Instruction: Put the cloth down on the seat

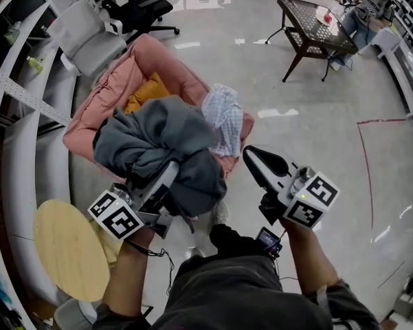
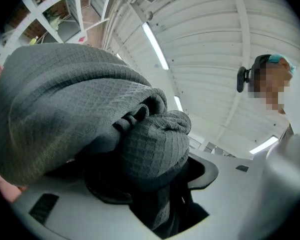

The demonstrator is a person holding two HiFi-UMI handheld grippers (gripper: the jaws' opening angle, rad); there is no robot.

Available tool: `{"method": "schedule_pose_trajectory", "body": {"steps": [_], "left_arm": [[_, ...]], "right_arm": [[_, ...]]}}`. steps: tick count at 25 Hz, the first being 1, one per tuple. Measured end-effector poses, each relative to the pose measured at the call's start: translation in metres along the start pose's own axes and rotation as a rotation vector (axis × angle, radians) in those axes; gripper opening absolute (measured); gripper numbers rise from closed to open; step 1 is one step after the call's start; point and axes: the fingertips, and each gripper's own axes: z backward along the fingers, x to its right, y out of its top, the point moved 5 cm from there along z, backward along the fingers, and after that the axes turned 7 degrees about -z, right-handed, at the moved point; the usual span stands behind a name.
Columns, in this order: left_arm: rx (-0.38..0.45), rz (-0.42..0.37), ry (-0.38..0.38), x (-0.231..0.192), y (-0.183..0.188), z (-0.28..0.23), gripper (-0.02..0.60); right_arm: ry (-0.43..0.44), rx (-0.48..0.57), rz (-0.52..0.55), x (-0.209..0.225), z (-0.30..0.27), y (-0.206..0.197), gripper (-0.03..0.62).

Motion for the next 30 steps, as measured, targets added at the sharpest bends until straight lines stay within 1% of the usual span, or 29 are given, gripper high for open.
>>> {"method": "schedule_pose_trajectory", "body": {"steps": [7,12,17,21,25,30], "left_arm": [[-0.045,-0.015,0.045,-0.053,-0.002,-0.075,0.290],[-0.086,-0.017,0.062,-0.081,-0.012,-0.119,0.290],[-0.136,-0.013,0.069,-0.108,-0.027,-0.151,0.290],[-0.196,-0.050,0.069,-0.133,-0.036,-0.169,0.290],[-0.253,-0.076,0.059,-0.168,-0.039,-0.187,0.290],[-0.359,-0.140,0.035,-0.216,-0.051,-0.216,0.290]], "right_arm": [[0.013,-0.038,-0.020,0.073,-0.036,0.013,0.017],[0.017,-0.065,-0.026,0.113,-0.059,0.017,0.017],[0.003,-0.091,-0.039,0.145,-0.077,0.011,0.017],[-0.020,-0.105,-0.056,0.169,-0.091,-0.001,0.017],[-0.049,-0.106,-0.071,0.187,-0.111,-0.011,0.015],[-0.106,-0.089,-0.087,0.204,-0.128,-0.028,0.016]]}}
